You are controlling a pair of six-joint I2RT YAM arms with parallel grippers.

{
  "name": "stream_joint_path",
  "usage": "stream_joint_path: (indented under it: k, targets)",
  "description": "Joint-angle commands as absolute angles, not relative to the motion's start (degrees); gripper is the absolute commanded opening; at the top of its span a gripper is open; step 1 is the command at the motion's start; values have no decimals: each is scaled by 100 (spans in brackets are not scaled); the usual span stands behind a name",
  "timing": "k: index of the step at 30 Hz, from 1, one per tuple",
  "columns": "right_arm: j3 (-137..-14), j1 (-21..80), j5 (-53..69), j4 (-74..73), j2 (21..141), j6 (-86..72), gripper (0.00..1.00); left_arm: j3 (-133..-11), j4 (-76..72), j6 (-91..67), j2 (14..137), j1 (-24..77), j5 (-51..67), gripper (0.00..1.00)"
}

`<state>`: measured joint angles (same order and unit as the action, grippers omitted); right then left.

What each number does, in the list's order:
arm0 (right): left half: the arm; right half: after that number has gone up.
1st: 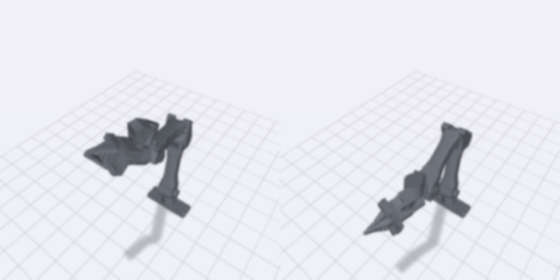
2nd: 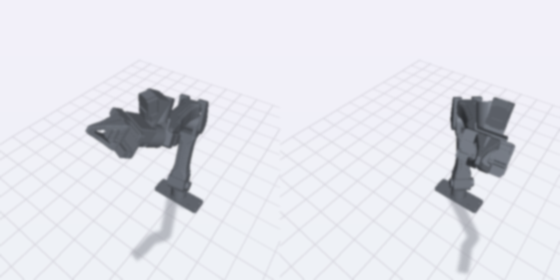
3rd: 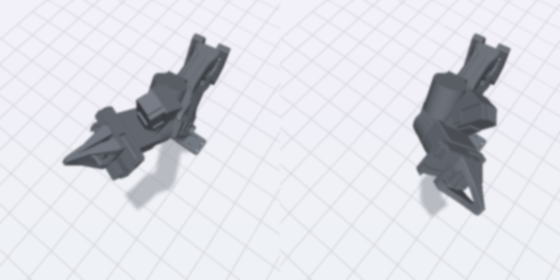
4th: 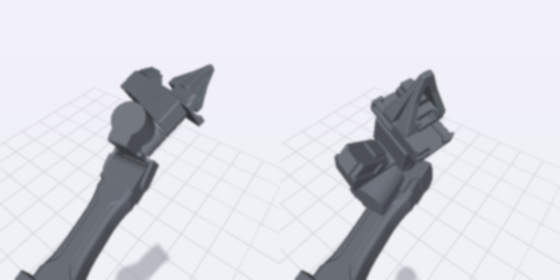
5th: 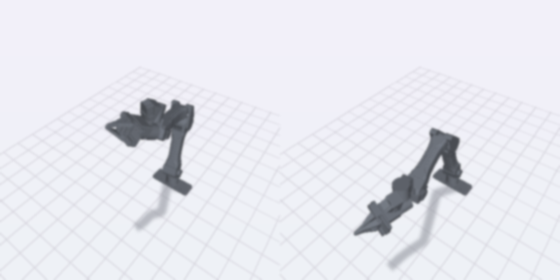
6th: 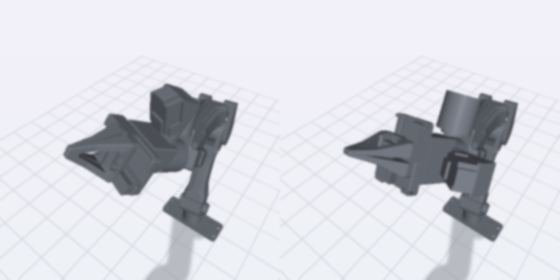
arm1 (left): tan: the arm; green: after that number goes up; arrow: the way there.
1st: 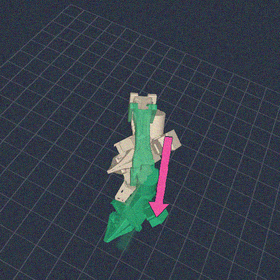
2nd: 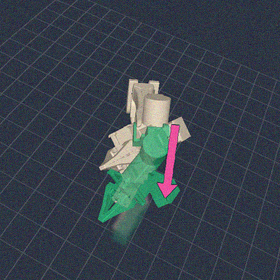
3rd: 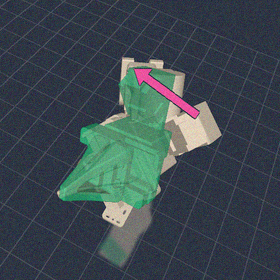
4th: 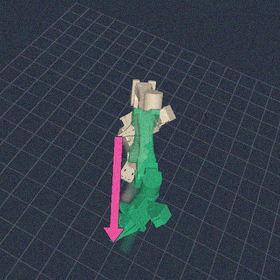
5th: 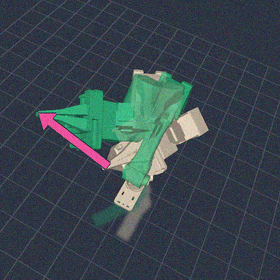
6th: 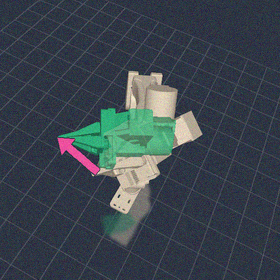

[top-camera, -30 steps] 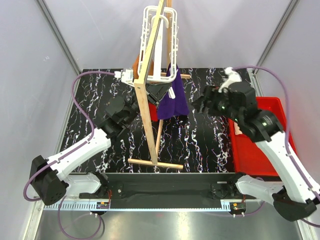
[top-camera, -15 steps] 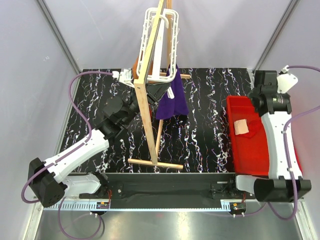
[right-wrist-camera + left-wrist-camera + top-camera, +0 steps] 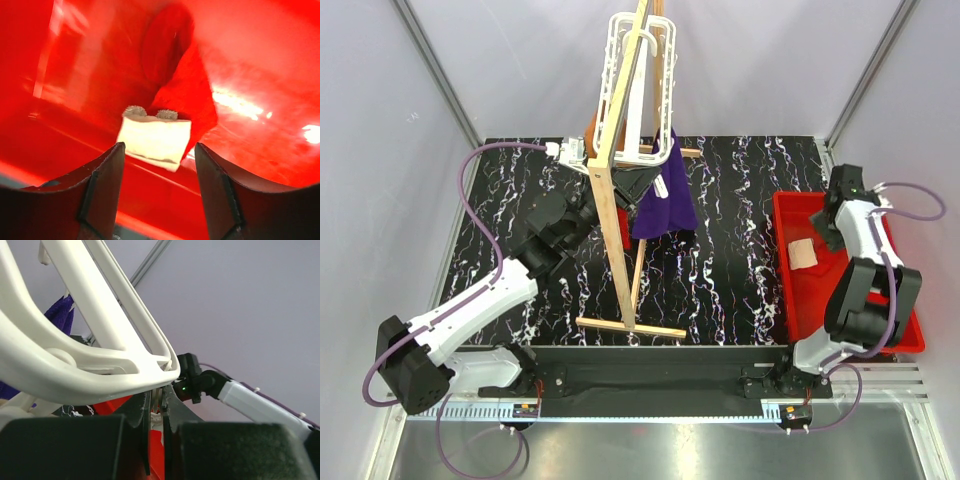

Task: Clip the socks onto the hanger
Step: Pick up the sock from the bin.

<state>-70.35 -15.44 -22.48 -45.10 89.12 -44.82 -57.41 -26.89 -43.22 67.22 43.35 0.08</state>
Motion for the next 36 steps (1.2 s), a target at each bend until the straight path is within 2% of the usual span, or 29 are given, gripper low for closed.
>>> stream_joint_path:
  k: [1, 11, 19, 22, 25, 29, 33, 36]
  targets:
    - [-6681, -1538, -1759, -3676, 9210, -4562, 64, -6003, -2698, -4342, 6759, 4359, -70, 0]
    - [-6117, -1547, -1757, -3120, 9693, -4456, 64, -6073, -2707, -4386, 6926, 4403, -53, 0]
    - [-6284, -1538, -2144, -3454, 10072, -4553, 58, -6091, -2707, -4377, 6961, 4421, -53, 0]
    - [-6267, -1538, -2223, -3428, 10037, -4509, 45, -6065, -2698, -4377, 6961, 4421, -53, 0]
    - [-6363, -1538, -2390, -3559, 9923, -4421, 23, -6047, -2698, -4368, 6943, 4421, -61, 0]
    - [-6661, -1529, -2609, -3954, 9441, -4220, 8, -6038, -2681, -4359, 6908, 4430, -62, 0]
    - [-7057, -1512, -2733, -4340, 8878, -3973, 0, -6021, -2681, -4351, 6873, 4430, -70, 0]
    - [-7320, -1450, -2393, -4368, 8360, -3431, 0, -5994, -2689, -4351, 6856, 4430, -70, 0]
